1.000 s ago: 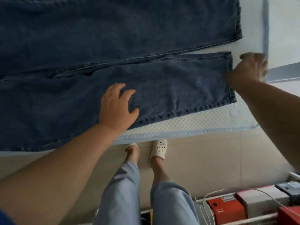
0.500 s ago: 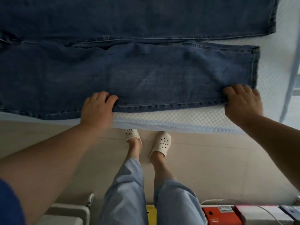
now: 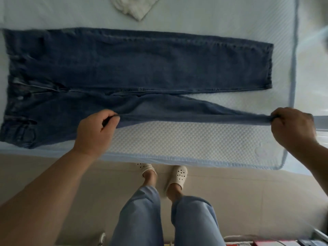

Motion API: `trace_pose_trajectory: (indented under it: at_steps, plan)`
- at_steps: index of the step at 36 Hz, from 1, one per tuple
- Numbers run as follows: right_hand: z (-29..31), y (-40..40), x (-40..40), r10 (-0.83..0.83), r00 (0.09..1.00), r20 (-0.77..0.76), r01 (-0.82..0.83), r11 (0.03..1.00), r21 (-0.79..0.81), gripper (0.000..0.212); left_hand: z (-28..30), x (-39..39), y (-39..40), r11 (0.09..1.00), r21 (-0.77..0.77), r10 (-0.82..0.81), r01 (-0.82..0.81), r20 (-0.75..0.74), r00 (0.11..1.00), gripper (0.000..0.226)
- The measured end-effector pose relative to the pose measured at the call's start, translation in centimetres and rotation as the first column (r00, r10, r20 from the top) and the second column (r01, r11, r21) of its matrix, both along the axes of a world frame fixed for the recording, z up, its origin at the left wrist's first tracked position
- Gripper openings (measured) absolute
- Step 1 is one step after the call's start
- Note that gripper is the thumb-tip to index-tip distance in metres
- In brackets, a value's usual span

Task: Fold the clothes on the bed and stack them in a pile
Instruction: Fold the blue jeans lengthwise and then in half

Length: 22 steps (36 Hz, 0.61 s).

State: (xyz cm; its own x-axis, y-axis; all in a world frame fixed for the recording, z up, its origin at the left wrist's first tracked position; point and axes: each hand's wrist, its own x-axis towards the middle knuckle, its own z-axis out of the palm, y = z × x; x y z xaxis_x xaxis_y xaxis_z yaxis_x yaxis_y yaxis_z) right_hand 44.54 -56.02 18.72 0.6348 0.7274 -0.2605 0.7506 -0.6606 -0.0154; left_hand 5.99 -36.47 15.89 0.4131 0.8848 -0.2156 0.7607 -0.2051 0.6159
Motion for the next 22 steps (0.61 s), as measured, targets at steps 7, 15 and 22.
trace_pose_trajectory:
  at_steps: [7, 15, 22]
  plan:
    - [0.9, 5.9, 3.5, -0.018, 1.0, 0.019, 0.017, 0.999, 0.05, 0.05, 1.3, 5.6, 9.4, 0.999, -0.004, -0.052, 0.052, -0.024, 0.998, 0.014]
    - [-5.6, 16.4, 11.2, 0.104, 0.987, 0.125, -0.098, 0.994, -0.056, 0.05, -4.9, 14.6, 21.9, 0.987, -0.122, -0.14, 0.108, -0.289, 0.947, 0.022]
    - [-14.1, 20.0, 14.6, -0.016, 0.991, 0.13, 0.025, 0.997, -0.069, 0.028, -12.7, 19.5, 24.3, 0.986, 0.008, -0.151, 0.167, -0.388, 0.909, 0.022]
